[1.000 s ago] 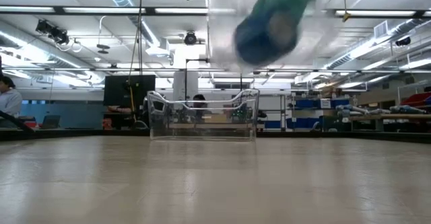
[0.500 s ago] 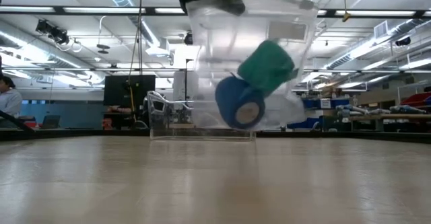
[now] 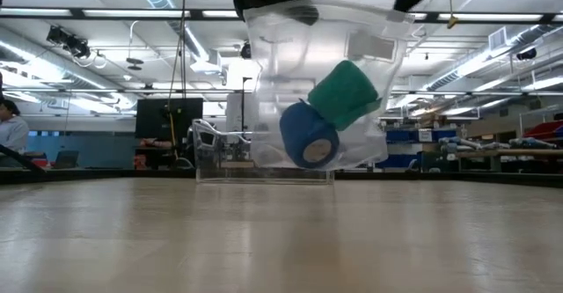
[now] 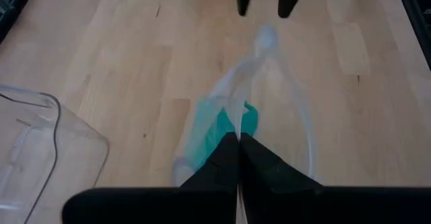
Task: Roll bandage
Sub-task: Put the rolled green bandage into the transparent zip bag
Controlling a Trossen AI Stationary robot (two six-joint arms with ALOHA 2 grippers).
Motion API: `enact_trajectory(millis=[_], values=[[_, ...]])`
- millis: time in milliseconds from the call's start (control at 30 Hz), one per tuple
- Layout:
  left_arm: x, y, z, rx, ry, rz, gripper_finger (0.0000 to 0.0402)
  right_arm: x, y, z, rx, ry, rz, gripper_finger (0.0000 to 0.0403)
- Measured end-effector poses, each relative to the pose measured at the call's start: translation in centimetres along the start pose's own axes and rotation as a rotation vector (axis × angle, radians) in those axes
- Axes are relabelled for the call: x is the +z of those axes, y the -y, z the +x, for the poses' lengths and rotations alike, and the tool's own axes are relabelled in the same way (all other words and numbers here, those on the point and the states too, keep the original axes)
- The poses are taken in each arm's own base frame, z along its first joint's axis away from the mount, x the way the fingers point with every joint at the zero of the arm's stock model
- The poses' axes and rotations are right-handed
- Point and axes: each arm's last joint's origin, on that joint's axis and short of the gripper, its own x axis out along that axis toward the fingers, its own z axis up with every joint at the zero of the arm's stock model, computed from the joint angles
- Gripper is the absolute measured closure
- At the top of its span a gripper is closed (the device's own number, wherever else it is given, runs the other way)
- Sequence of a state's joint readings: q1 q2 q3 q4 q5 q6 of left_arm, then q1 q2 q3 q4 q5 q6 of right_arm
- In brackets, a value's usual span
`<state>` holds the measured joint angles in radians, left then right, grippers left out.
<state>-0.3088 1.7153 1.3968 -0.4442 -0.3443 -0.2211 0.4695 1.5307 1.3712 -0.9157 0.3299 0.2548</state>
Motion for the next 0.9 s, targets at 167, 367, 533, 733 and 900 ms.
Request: enact_trajectory(millis=[167, 367, 533, 733, 900], values=[[0.0, 0.0, 0.0, -0.002, 0.0, 0.0, 0.0392, -1.5, -0.2, 1.1, -0.037, -0.068, 0.027, 0.0267], [0.0, 0.1, 0.0, -0.003, 0.002, -0.001, 0.0392, -2.8, -1.6, 2.7, -0.108, 0.024, 0.018, 0.0248], [0.0, 0.1, 0.0, -0.003, 0.003, -0.017, 0.0392, -4.0, -2.2, 3.4, -0.091, 0.099, 0.04, 0.0249], [0.0, 0.1, 0.0, -0.002, 0.005, -0.016, 0.0392, -5.5, -2.3, 2.9, -0.051, 0.187, 0.114, 0.025], [0.0, 0.1, -0.1, -0.002, 0.005, -0.017, 0.0392, -6.2, -2.2, 2.9, -0.095, 0.311, 0.115, 0.025]])
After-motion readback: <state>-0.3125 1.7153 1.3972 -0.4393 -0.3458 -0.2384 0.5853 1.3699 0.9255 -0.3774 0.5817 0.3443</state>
